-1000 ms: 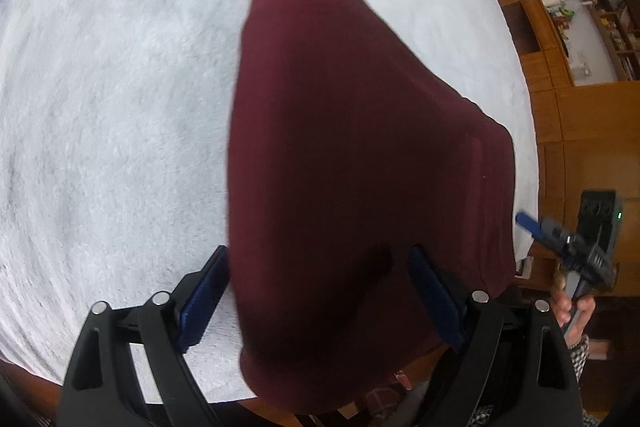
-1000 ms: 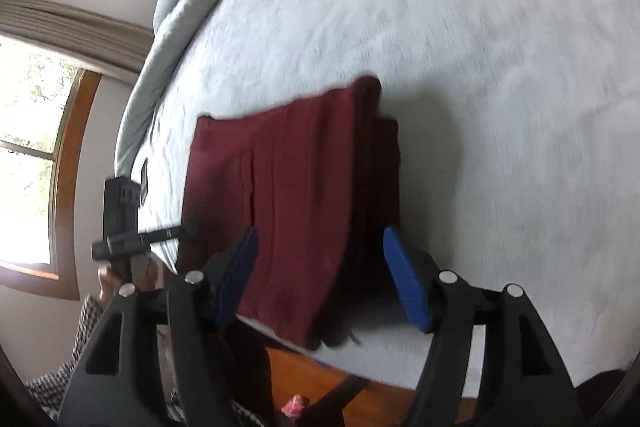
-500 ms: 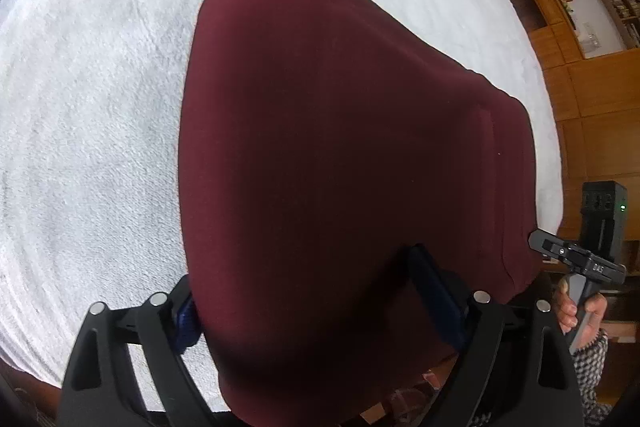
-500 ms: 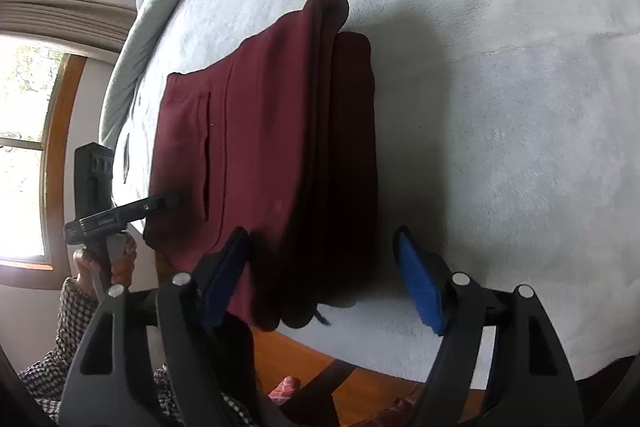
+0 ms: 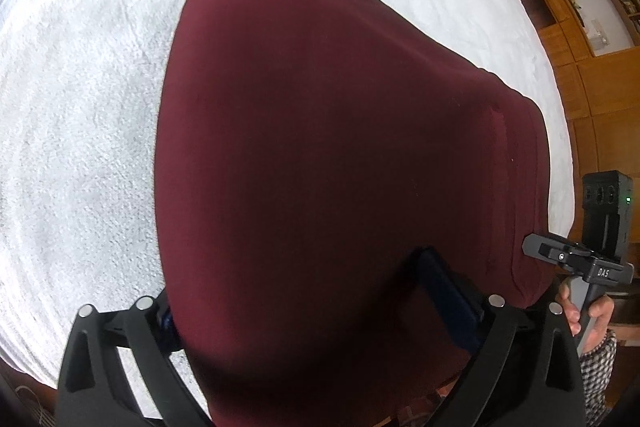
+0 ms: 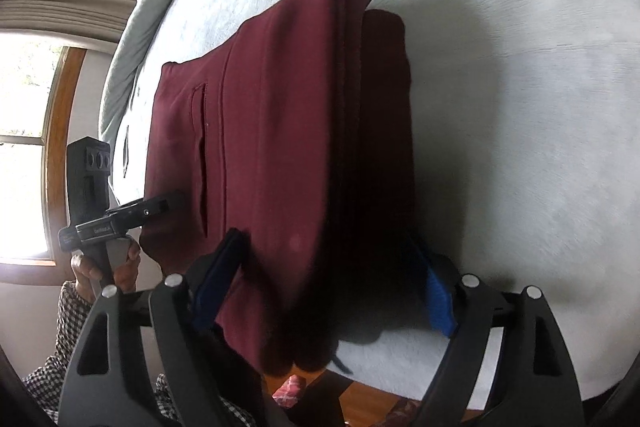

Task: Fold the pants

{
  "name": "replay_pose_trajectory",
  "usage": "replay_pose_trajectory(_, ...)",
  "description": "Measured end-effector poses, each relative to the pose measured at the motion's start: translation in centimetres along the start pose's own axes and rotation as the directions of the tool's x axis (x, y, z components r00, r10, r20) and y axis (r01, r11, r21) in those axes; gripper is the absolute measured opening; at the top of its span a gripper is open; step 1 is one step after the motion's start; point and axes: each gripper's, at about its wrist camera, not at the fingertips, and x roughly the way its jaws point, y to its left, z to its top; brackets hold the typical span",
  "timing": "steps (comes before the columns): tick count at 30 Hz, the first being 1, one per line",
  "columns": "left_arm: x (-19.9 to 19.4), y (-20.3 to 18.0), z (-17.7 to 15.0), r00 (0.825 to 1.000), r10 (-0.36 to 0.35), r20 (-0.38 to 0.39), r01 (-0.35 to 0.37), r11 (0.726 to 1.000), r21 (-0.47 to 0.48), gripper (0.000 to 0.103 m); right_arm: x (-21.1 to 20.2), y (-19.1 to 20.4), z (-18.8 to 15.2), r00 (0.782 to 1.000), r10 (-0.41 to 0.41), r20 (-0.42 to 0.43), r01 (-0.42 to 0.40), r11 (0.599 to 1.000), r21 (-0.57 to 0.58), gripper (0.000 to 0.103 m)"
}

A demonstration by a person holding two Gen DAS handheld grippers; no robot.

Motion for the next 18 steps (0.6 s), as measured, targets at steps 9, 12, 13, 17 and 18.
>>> replay_pose_trajectory(9,0.9,-1.0,2.4,1.0,0.018,0.0,-0.018,1.0,-0.016,0.099,0.6,-0.1,0.3,1.0,0.012,-0.005,-0.012,1.0,0.004,0.081)
replay_pose_trajectory(12,0.7,-0.7,2.5,1.0,0.022,0.012,-0.022,1.0,-0.02,0.095,0.5,-0.1,0.1,1.0,0.004,0.001,-0.004,1.0,0.001,0.079)
replay_pose_trajectory(13,0.5,-0.7,2.5,1.0,0.021,0.016,-0.02,1.0,-0.023,0.091,0.4,0.0,0.1,1.0,0.0,0.002,0.0,1.0,-0.002,0.079)
replay_pose_trajectory(17,0.0,-0.4,2.6,0.999,0.0,0.035,0.001,0.999,-0.047,0.073,0.3,0.4,0.0,1.0,-0.014,0.004,0.014,1.0,-0.013,0.074)
replay_pose_trajectory(18,-0.1,-0.3,2.7,0.999,-0.001,0.043,0.003,0.998,-0.055,0.07,0.3,0.4,0.0,1.0,-0.014,0.004,0.014,1.0,-0.014,0.071)
